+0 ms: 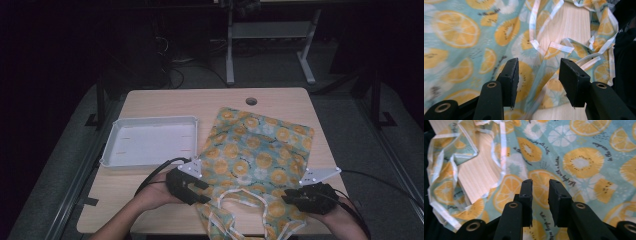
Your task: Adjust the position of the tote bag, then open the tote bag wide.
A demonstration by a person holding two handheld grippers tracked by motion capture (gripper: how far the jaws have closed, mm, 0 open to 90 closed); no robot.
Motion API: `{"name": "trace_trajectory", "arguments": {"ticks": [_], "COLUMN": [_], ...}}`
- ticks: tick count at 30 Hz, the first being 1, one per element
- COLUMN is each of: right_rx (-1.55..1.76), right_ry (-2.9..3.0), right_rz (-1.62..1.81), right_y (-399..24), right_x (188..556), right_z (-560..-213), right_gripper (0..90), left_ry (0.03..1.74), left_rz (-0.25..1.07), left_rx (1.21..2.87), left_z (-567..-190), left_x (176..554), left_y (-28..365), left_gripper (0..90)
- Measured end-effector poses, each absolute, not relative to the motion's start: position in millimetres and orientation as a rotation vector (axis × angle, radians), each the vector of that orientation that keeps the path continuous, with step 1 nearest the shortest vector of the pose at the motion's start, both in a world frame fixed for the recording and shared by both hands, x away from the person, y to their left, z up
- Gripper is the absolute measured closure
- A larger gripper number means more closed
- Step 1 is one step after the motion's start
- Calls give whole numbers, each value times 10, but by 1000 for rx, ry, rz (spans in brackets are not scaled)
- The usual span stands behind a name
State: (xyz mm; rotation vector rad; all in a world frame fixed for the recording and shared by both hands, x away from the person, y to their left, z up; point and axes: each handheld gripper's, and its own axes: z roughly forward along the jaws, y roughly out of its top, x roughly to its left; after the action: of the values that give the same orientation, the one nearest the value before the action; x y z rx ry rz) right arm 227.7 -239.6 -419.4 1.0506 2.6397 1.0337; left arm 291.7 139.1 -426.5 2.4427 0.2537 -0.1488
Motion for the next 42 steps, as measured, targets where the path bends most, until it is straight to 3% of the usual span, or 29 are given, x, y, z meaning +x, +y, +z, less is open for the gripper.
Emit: {"name": "trace_trajectory", "arguments": {"ticks": [2, 4, 8, 16, 28, 35, 39, 42], "right_rx": [1047, 1043, 1024, 964, 892, 839, 818, 821], "right_ry": [2642, 2642, 2656, 2685, 2839, 2887, 2907, 2915], "right_rz": [1037, 1051, 1101, 1135, 1029, 903, 879, 887], "right_y": [-2390, -2388, -2377, -2347, -2159, -2114, -2108, -2132], "right_x": [2267, 2263, 2249, 2098, 1977, 1977, 1980, 1990], "right_z": [-4193, -4184, -4153, -4150, -4358, -4486, -4517, -4512], "right_gripper": [701, 673, 622, 550, 553, 658, 884, 894], "left_ry": [227, 223, 226, 287, 351, 384, 394, 386], "left_rz": [-133, -115, -139, -125, -109, -139, -143, -140], "left_rx": [2477, 2504, 2512, 2425, 2362, 2358, 2358, 2360], "left_z": [-4318, -4349, -4325, -4228, -4205, -4243, -4259, -4252], "left_x": [2906, 2904, 2932, 3023, 3094, 3122, 3129, 3128], "left_y": [1336, 1300, 1292, 1229, 1320, 1358, 1356, 1361], "left_gripper": [524, 607, 900, 900, 900, 900, 900, 900]}}
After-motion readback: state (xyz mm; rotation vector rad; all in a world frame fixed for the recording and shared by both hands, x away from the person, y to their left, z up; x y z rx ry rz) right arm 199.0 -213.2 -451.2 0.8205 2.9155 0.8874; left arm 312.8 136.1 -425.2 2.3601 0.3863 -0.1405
